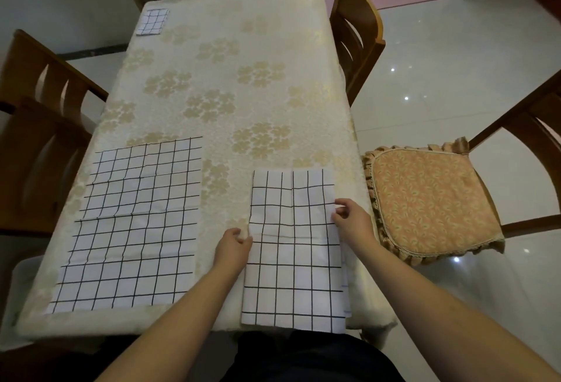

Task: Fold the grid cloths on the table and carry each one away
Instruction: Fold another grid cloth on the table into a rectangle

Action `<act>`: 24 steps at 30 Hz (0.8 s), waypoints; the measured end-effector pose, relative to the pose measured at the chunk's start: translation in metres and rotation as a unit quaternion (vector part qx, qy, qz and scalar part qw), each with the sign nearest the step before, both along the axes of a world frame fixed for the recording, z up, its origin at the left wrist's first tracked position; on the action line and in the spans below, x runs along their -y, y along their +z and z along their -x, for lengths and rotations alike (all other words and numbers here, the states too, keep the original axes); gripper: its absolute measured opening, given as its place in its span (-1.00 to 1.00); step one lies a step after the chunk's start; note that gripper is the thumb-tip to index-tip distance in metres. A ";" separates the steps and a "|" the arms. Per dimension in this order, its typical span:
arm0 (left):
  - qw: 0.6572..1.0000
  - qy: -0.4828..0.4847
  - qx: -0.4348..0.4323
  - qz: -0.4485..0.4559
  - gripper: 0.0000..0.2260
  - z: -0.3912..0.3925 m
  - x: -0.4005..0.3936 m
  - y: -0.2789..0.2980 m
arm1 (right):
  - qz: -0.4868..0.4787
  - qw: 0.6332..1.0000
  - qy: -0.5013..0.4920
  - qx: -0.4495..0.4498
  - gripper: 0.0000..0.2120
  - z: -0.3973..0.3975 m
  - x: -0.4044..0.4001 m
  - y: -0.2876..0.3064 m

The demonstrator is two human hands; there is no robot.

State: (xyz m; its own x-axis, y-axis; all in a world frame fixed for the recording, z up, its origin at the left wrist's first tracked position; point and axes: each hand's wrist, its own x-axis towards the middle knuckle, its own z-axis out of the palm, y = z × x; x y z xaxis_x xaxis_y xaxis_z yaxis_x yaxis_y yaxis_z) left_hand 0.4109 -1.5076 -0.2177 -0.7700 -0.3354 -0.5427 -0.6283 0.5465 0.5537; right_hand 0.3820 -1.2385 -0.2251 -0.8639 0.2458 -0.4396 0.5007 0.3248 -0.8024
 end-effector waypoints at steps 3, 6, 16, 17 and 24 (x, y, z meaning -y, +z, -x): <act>0.999 0.034 0.013 -0.024 -0.60 0.001 -0.001 -0.004 | -0.020 1.000 0.003 0.002 -0.68 0.005 0.000 -0.003; 0.997 0.047 0.021 -0.052 -0.64 0.003 -0.002 -0.007 | -0.029 1.000 0.003 0.004 -0.63 0.006 0.003 -0.005; 0.985 0.059 -0.004 -0.162 -0.82 0.006 0.001 -0.007 | -0.059 0.994 0.085 -0.031 -0.48 -0.004 0.005 -0.007; 0.985 0.057 -0.007 -0.161 -0.83 0.007 0.002 -0.004 | -0.067 0.992 0.096 -0.038 -0.46 -0.007 0.006 -0.008; 0.993 0.074 -0.026 -0.093 -0.69 0.007 0.018 -0.007 | -0.202 0.950 0.215 -0.104 -0.43 -0.036 0.031 -0.012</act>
State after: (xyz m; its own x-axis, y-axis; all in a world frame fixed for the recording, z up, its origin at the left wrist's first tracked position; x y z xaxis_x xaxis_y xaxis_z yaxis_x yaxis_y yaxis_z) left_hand 0.4038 -1.5253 -0.2242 -0.7479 -0.3443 -0.5675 -0.6626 0.3354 0.6697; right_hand 0.4182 -1.2697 -0.2371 -0.9803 -0.0381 -0.1939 0.0961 0.7655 -0.6362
